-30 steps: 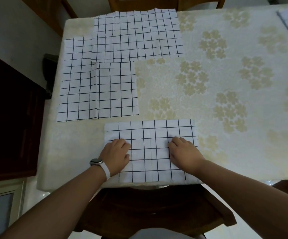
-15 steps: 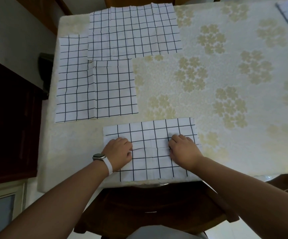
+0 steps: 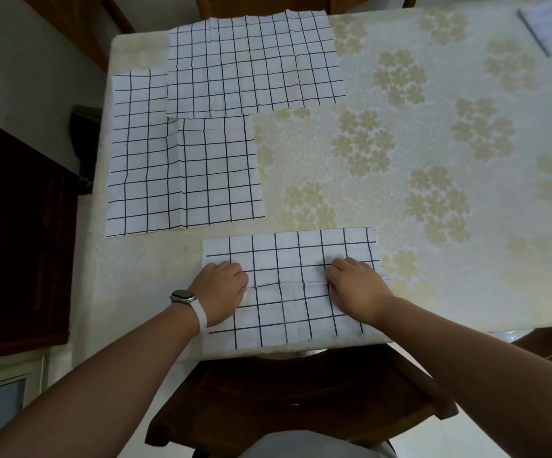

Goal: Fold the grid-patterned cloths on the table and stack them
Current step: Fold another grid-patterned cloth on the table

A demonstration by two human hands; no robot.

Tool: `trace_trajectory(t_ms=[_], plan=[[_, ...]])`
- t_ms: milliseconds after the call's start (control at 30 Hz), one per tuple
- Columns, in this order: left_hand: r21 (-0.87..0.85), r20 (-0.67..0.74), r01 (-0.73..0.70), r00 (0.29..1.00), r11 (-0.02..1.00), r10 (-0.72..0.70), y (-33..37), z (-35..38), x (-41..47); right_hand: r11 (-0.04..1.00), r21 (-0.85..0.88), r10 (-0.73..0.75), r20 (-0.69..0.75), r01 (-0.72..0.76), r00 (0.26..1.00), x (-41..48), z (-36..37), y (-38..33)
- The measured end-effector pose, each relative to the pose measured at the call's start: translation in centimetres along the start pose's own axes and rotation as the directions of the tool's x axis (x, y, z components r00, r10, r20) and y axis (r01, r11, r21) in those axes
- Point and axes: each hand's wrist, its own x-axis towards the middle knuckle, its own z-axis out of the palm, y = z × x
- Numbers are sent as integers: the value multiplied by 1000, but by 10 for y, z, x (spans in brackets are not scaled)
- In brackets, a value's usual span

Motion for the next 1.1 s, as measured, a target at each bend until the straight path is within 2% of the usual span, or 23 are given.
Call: trace_trajectory(t_ms=[233,433,533,633,833,900,1000,1100], plan=[[24,-155,-38,987,999,41,6,-5,-6,1000,-16,8,-8,-8,1000,-4,2,3],[82,1,-61,998,995,61,-3,5,-7,999,-30,-13,18,14,1000,-5,4,12],[80,-20,-68,997,994,70,-1,4,-7,999,-23,-35,-14,35,999,-6,0,13],[36,-80,-13,997,999,15,6,-1,-8,997,-29,-72,-29,71,997,-8,-6,14],[8,-107,48,993,999,-47,13,3,-7,994,-63,-84,39,87,996,-10,-4,19],[8,-118,30,993,1000,-29,11,4,-7,992,-80,-89,67,94,994,-12,-2,21],[30,-50,-49,997,998,51,8,5,-10,992,-94,-78,101,88,992,-13,-4,23],[28,2,-45,999,999,45,4,3,-12,992,-99,-67,98,77,993,-14,-9,28]])
